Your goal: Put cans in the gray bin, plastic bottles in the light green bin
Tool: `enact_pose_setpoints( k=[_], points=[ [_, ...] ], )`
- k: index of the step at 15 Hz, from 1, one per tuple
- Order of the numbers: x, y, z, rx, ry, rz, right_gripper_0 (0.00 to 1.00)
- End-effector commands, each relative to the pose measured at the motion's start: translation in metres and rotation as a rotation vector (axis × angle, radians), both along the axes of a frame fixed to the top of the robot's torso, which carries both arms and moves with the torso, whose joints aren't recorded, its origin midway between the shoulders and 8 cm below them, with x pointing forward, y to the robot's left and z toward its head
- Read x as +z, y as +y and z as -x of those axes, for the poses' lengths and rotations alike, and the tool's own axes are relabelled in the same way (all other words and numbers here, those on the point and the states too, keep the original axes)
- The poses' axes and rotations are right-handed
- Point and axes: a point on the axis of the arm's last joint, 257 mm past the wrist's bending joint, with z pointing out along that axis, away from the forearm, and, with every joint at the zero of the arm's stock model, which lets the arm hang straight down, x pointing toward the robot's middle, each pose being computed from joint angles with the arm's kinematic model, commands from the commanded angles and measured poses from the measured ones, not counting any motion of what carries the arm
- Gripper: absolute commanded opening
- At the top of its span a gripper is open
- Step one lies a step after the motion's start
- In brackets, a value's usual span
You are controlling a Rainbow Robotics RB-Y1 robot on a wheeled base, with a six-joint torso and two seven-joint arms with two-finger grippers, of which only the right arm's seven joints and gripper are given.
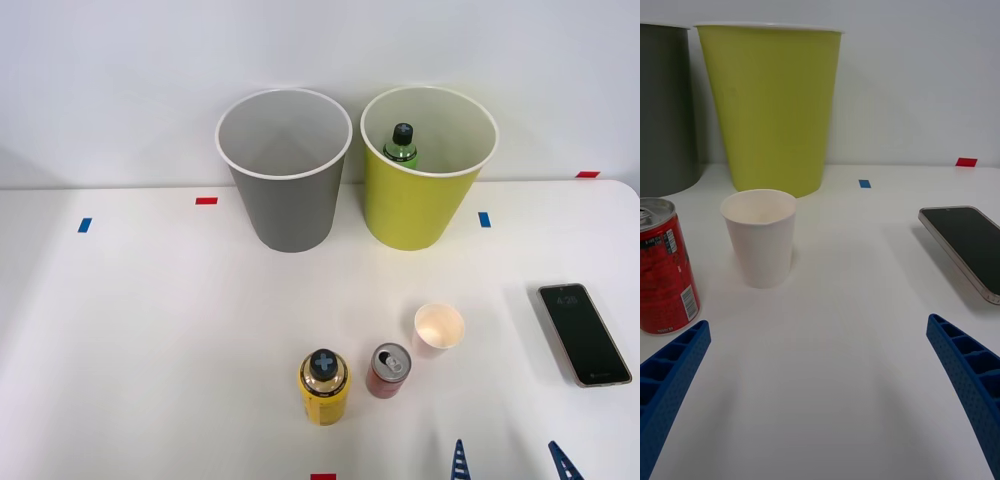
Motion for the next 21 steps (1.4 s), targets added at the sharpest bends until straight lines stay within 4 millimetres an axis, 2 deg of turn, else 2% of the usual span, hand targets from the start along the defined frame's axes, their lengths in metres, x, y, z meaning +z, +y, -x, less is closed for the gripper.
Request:
enact_pose_setpoints(
  k=[1,16,17,18,21],
  points=[
    [0.0,0.0,0.0,0.0,0.0,0.0,1.0],
    [0.0,0.0,0.0,0.0,0.0,0.0,1.0],
    [-0.017,-0.001,0.001,0.004,0.037,0.005,1.0],
    [-0.018,0.0,0.002,0.01,0.03,0.013,1.0],
    [-0.006,-0.005,0.0,0.038,-0.003,0.041,1.0]
  ],
)
